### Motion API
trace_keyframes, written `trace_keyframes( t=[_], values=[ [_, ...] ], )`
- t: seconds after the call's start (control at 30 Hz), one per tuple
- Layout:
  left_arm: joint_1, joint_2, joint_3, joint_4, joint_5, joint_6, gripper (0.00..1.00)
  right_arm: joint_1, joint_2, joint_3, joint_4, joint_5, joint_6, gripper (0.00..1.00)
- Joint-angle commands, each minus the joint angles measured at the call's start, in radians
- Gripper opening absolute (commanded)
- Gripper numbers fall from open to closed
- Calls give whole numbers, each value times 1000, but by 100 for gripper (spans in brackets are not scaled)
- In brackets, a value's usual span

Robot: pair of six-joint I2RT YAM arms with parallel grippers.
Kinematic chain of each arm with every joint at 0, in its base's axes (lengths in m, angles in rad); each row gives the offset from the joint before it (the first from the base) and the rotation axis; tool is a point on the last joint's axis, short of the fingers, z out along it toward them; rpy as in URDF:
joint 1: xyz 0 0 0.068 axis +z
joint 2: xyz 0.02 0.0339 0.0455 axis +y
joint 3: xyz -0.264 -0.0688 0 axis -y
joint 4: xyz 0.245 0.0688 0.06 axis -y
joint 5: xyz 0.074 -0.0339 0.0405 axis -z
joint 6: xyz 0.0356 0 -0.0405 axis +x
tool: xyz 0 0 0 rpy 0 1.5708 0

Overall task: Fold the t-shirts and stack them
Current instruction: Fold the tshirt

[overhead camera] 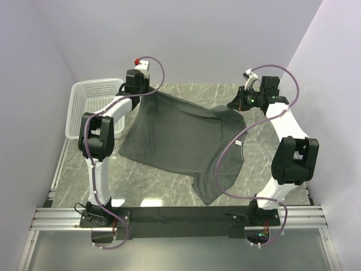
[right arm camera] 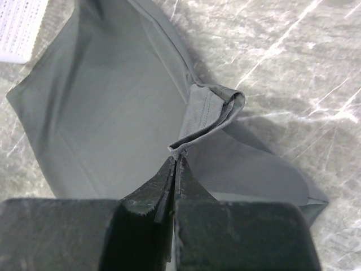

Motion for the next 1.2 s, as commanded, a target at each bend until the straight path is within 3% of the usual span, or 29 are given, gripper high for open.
trace_keyframes(
  t=[0.0,0.4,1.17],
  values=[
    [0,-53,-33,29,-27,30,0,9,-70,-24,9,-33,-28,0],
    [0,-90,-87,49,-63,120,0,9,-133,-93,-48,-62,-103,0],
    [2,-166,-262,129,-138,172,0,9,-231,-278,37,-99,-157,0]
  ],
)
